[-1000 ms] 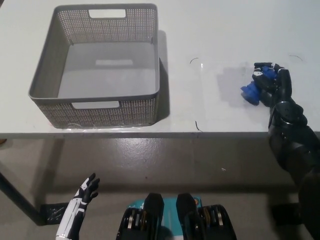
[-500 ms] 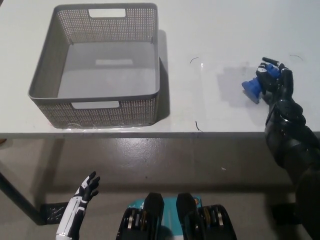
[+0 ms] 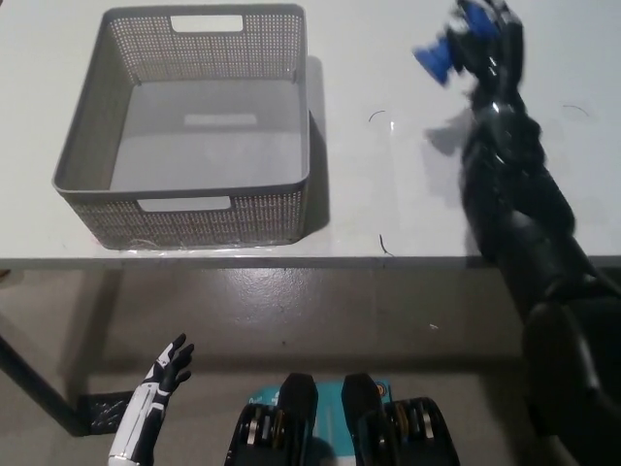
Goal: Use the right hand to pick up a chess pieces and put it into a container on the left hand side
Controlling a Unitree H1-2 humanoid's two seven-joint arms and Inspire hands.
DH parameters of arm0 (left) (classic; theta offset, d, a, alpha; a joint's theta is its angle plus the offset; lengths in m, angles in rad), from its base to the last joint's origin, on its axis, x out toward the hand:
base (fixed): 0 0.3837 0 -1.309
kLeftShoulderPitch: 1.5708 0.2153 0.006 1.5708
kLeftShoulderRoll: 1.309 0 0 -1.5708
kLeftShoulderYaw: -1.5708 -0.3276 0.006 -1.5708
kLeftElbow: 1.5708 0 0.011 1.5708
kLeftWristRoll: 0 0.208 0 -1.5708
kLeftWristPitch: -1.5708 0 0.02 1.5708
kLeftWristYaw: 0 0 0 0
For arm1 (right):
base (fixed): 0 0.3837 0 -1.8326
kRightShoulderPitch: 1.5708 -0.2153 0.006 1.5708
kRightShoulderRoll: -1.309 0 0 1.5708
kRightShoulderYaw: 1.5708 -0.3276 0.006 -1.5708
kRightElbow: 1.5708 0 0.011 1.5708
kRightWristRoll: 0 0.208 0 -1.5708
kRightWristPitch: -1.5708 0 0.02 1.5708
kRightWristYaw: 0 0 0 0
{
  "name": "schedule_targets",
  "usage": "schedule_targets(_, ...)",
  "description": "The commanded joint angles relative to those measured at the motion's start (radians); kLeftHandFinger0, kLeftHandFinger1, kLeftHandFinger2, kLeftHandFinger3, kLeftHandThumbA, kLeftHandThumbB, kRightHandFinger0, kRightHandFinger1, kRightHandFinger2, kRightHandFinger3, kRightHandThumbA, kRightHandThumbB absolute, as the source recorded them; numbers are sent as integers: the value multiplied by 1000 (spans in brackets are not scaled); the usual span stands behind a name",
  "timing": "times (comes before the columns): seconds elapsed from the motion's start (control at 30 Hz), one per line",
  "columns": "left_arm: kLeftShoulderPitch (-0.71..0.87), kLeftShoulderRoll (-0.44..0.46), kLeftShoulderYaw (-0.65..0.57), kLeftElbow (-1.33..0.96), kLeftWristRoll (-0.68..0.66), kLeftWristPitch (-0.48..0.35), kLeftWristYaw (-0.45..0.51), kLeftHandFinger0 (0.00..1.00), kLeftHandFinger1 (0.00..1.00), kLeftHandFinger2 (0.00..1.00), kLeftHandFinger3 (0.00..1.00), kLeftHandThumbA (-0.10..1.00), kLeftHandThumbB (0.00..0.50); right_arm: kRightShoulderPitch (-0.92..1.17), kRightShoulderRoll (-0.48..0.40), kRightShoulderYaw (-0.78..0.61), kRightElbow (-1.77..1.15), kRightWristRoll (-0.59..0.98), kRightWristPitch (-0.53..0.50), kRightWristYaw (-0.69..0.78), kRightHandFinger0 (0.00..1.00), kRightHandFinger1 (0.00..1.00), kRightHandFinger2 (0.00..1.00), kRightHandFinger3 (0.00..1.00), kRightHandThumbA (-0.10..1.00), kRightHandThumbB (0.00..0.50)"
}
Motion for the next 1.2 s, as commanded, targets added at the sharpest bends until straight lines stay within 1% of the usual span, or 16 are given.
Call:
schedule_targets(0.0,-11,8,-2,-15,-6,-34,-3,1000,1000,1000,1000,1000,116,-106,53,61,-109,-43,-31,-6,0,299,699,706,-100,108)
schedule_targets(0.07,-9,10,-4,-20,0,-31,-3,1000,1000,1000,1000,1000,114,-118,69,93,-129,-68,-19,-20,0,316,726,758,-100,97)
schedule_targets(0.1,-12,12,-6,-12,2,-38,-5,1000,1000,1000,1000,1000,114,-136,83,116,-125,-91,-6,-50,0,312,726,764,-100,119)
schedule_targets(0.2,-10,12,-8,-16,6,-34,-4,1000,1000,1000,1000,1000,129,-167,114,153,-104,-108,-32,-51,0,299,719,762,-100,135)
schedule_targets(0.23,-11,14,-11,-14,6,-35,-9,1000,1000,1000,1000,1000,141,-184,139,161,-100,-97,-33,-38,0,268,666,736,-100,130)
schedule_targets(0.37,-5,10,-16,-12,13,-37,-4,1000,1000,1000,1000,1000,145,-219,194,203,-79,-129,-25,-72,0,275,691,746,-100,139)
schedule_targets(0.4,-3,10,-18,-13,14,-39,-5,1000,1000,1000,1000,1000,151,-235,212,219,-52,-137,-29,-68,84,326,726,764,-100,121)
schedule_targets(0.43,-4,9,-20,-13,15,-38,-6,1000,1000,1000,1000,1000,154,-242,220,231,-41,-148,-24,-76,50,246,614,727,-100,131)
schedule_targets(0.47,-5,8,-22,-12,16,-37,-6,1000,1000,1000,1000,1000,156,-244,219,237,-37,-151,-24,-82,2,211,582,712,-100,128)
schedule_targets(0.53,-9,9,-26,-13,11,-33,-12,1000,1000,1000,1000,1000,123,-267,242,261,5,-169,-26,-92,0,214,657,781,-100,122)
schedule_targets(0.67,-10,12,-28,-24,13,-30,-11,1000,1000,1000,1000,1000,127,-295,274,312,103,-203,-54,-121,0,236,722,777,-100,120)
schedule_targets(0.8,-15,9,-36,-29,35,-18,-2,1000,1000,1000,1000,1000,147,-288,285,350,168,-224,-49,-125,0,305,795,845,-100,123)
schedule_targets(0.9,-39,14,-38,-26,28,-11,-9,1000,1000,1000,1000,1000,172,-294,279,360,193,-221,-15,-102,5,382,868,851,-100,130)
schedule_targets(0.97,-31,15,-40,-29,30,-20,-8,1000,1000,1000,1000,1000,170,-282,277,364,201,-221,-11,-85,0,385,877,823,-100,119)
schedule_targets(1.07,-34,20,-45,-22,39,-34,-8,1000,1000,1000,1000,1000,167,-266,265,382,213,-235,-2,-75,0,415,894,918,-100,122)
schedule_targets(1.17,-40,24,-49,-19,39,-29,-9,1000,1000,1000,1000,1000,218,-252,252,406,220,-257,-5,-85,85,505,931,917,-100,146)
